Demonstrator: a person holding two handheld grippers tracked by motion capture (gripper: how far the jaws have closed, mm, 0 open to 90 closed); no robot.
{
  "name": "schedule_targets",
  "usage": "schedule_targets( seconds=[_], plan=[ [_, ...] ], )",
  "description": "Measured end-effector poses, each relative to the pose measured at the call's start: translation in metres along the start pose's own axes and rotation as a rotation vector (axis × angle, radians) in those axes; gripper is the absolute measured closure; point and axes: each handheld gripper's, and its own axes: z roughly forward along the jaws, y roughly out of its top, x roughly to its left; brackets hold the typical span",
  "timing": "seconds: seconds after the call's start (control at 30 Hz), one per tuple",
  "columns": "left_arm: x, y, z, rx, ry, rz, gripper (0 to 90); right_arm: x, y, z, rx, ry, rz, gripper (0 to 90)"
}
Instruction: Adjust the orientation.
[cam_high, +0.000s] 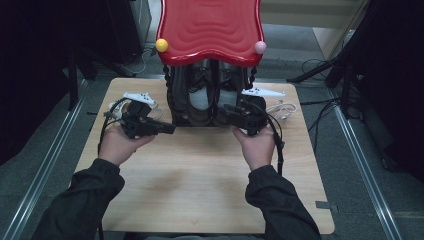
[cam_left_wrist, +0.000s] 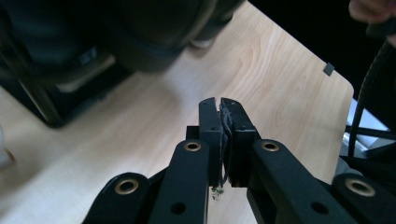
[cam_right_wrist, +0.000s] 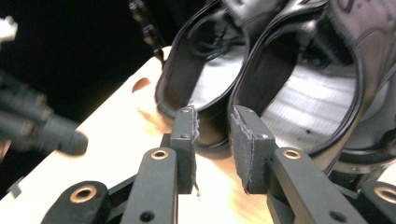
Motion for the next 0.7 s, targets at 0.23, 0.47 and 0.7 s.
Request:
schedule_targets(
  seconds=[0.23, 0.47, 0.7],
  plan=[
    [-0.002, 0.048, -0.010, 0.002, 0.010, 0.052, 88.8, -0.008, -0.012, -0.009, 0.014, 0.048, 0.015, 81.5],
    [-0.006, 0.088, -0.020, -0.022, 0.028, 0.085, 90.0, -0.015, -0.022, -0.009, 0.045, 0.062, 0.017, 90.0],
    [-0.012, 0.133, -0.026, -0.044, 0.027, 0.103, 90.0, -0.022, -0.030, -0.002, 0.086, 0.099, 0.023, 90.0]
  ],
)
